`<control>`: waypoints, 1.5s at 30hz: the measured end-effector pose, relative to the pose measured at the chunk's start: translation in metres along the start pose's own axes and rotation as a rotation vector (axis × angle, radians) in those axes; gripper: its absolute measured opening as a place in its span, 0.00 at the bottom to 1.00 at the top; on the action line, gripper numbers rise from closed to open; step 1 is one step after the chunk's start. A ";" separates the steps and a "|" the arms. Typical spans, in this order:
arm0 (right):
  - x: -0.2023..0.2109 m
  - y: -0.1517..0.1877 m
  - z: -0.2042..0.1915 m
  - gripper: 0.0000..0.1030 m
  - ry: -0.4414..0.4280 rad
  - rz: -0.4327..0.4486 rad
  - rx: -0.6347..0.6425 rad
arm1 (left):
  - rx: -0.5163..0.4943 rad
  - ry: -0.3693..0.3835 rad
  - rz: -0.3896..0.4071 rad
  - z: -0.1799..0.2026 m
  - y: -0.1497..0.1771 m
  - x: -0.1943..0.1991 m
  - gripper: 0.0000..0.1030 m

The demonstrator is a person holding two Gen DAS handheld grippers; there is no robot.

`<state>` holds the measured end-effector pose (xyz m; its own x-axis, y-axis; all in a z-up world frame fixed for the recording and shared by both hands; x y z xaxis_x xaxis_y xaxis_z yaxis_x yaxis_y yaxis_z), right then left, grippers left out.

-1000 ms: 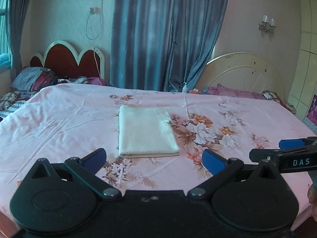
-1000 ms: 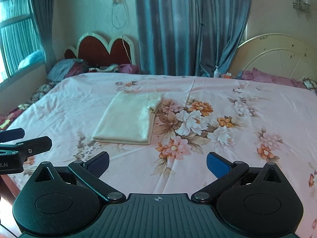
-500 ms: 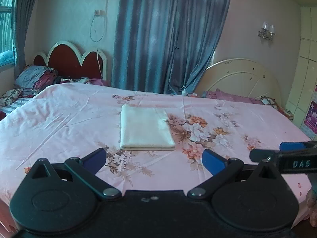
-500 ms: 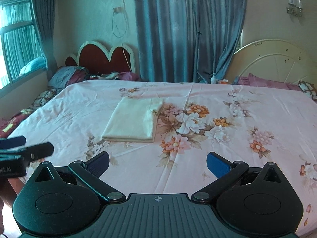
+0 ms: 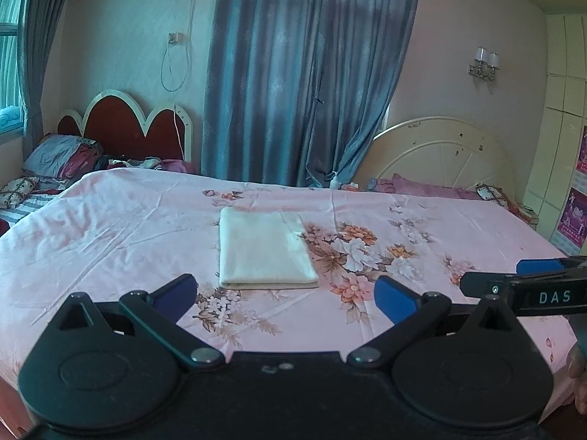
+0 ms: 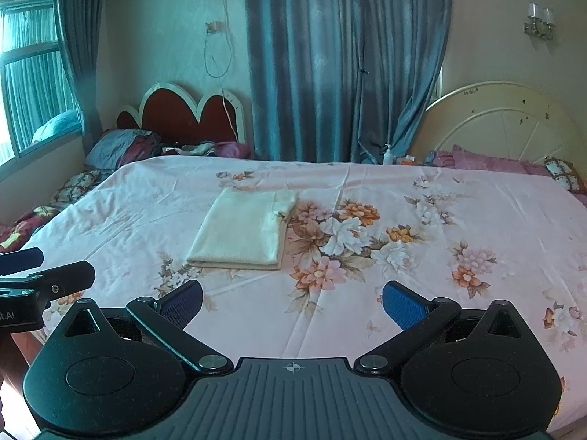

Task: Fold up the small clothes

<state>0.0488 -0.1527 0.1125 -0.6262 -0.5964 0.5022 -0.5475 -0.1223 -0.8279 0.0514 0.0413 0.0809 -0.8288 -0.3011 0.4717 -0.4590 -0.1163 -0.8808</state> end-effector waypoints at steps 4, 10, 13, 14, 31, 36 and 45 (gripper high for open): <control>0.000 -0.002 0.001 1.00 -0.005 0.002 0.003 | 0.001 -0.001 0.004 0.000 -0.002 0.000 1.00; 0.001 -0.003 0.002 1.00 -0.005 0.003 0.003 | -0.002 0.000 0.006 0.001 -0.004 -0.001 1.00; 0.001 -0.003 0.002 1.00 -0.004 0.004 0.004 | -0.004 0.001 0.006 0.001 -0.006 -0.002 1.00; 0.001 -0.003 0.002 1.00 -0.005 0.004 0.003 | -0.004 0.002 0.006 0.001 -0.006 -0.002 1.00; -0.001 -0.007 0.005 1.00 -0.007 0.007 0.005 | -0.009 -0.002 0.010 0.002 -0.009 -0.005 1.00; -0.002 -0.007 0.005 1.00 -0.009 0.006 0.005 | -0.009 -0.003 0.011 0.002 -0.009 -0.004 1.00; -0.002 -0.007 0.004 1.00 -0.007 0.007 0.005 | -0.008 -0.002 0.011 0.002 -0.010 -0.005 1.00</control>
<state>0.0564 -0.1536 0.1161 -0.6262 -0.6030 0.4942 -0.5402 -0.1215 -0.8327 0.0604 0.0418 0.0869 -0.8332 -0.3047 0.4614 -0.4519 -0.1056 -0.8858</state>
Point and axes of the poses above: each gripper's, at about its wrist camera, not at the fingertips, and x roughly against the way its jaws point, z to its right, y to its underside, the point moved 3 cm from there along -x, roughly the way its jaws point, and after that the axes turned 14 degrees about -y, right-handed, at the moved point
